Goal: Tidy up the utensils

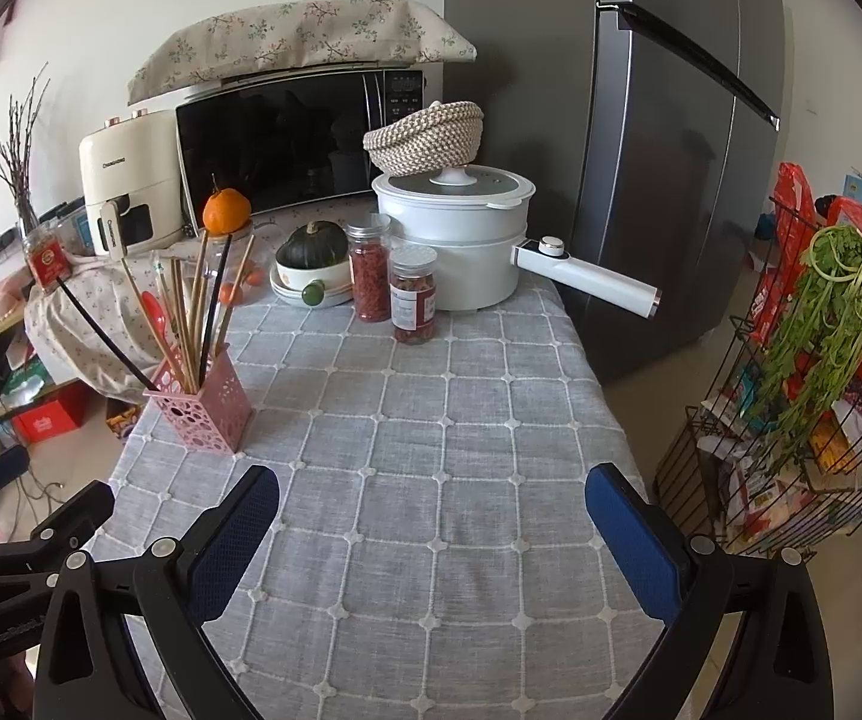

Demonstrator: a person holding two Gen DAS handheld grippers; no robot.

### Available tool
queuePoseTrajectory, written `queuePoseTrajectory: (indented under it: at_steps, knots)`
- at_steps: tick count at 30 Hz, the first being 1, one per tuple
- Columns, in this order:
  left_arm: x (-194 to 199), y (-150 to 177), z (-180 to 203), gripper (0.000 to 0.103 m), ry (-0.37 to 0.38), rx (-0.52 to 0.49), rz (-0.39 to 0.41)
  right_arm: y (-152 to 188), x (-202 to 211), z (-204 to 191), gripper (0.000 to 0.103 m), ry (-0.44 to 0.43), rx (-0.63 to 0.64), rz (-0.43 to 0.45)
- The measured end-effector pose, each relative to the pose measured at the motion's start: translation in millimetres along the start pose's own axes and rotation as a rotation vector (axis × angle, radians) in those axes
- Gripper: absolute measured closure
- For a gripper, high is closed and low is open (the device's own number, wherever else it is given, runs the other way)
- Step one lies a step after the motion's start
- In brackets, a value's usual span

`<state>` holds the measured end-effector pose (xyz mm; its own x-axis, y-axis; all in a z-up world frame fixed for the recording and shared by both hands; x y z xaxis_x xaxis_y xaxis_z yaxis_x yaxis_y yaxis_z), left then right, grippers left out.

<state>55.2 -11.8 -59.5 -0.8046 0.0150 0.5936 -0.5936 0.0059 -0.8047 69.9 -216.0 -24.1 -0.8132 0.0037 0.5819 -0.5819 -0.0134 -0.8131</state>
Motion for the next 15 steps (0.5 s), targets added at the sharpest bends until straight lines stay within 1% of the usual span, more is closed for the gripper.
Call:
queuePoseTrajectory:
  at_steps: [15]
  knots:
    - [0.1,-1.5,3.3,0.003,0.008,-0.007,-0.002,4.5,-3.9,0.0,0.0,-0.009,-0.008,-0.02]
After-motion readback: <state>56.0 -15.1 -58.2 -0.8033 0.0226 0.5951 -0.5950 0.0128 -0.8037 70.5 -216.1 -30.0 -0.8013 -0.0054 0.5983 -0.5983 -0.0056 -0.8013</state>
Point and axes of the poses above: each gripper's, at about its wrist camera, not at the fingertips, and x roughly against the way its jaws point, z to its right, y to its underside, the point moved 7 cm from there along -x, roughly the way its jaws point, and after that the axes turned 6 degrees about z, right-handed, at the moved point
